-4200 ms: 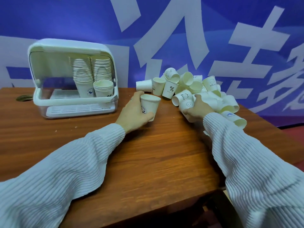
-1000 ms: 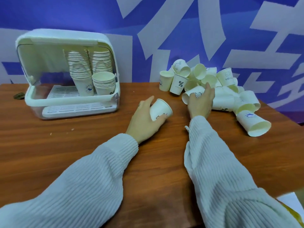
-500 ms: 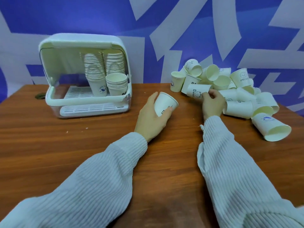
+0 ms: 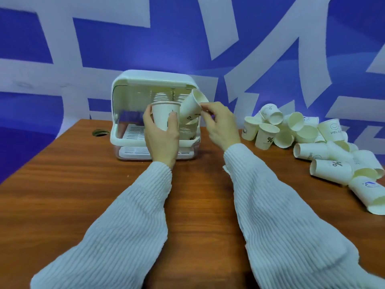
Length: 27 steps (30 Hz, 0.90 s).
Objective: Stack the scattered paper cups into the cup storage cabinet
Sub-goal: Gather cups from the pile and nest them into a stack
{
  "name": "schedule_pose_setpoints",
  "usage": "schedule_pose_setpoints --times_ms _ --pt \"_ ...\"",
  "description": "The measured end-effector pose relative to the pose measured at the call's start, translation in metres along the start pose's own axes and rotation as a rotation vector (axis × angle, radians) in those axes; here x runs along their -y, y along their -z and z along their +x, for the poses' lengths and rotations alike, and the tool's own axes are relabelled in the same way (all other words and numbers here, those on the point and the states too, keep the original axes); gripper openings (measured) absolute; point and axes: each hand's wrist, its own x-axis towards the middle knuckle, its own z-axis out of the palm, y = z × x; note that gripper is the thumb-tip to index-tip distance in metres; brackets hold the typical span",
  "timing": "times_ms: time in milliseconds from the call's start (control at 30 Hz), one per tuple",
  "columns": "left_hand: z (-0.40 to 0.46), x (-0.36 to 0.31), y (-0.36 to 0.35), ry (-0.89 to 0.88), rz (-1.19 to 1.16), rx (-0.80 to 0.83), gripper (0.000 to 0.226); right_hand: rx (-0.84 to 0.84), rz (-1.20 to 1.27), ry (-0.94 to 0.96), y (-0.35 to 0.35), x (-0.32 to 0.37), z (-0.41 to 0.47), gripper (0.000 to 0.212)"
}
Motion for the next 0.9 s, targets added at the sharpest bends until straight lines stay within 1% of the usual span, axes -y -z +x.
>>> schedule_pose_setpoints --times_ms 167,233,333,467,567,633,800,900 --pt "0.008 -0.001 0.002 -0.013 -0.033 -0.020 0.062 0.247 -0.487 0.123 -0.011 0.012 0.016 0.039" --pt "0.010 0.002 0.002 -0.008 -0.020 -0.009 0.067 0.320 -0.556 0.136 -0.020 0.012 0.012 0.042" --pt "0.012 0.007 0.004 -0.021 -0.002 0.017 0.074 0.328 -0.490 0.116 -0.033 0.006 -0.004 0.050" --pt "0.014 0.010 0.004 -0.044 0.026 0.064 0.071 0.286 -0.412 0.079 -0.043 0.003 -0.014 0.060" --pt "0.017 0.006 0.003 -0.060 0.002 0.082 0.066 0.171 -0.206 0.014 -0.051 0.004 -0.030 0.062" --pt "0.022 0.001 0.003 -0.066 -0.025 0.075 0.062 0.128 -0.101 -0.002 -0.057 0.001 -0.038 0.065" --pt "0.033 -0.009 -0.012 -0.109 0.009 0.093 0.058 0.125 -0.019 -0.026 -0.061 -0.003 -0.039 0.059" --pt "0.040 -0.006 -0.025 -0.177 0.131 0.162 0.062 0.116 0.056 -0.060 -0.063 -0.005 -0.040 0.049"
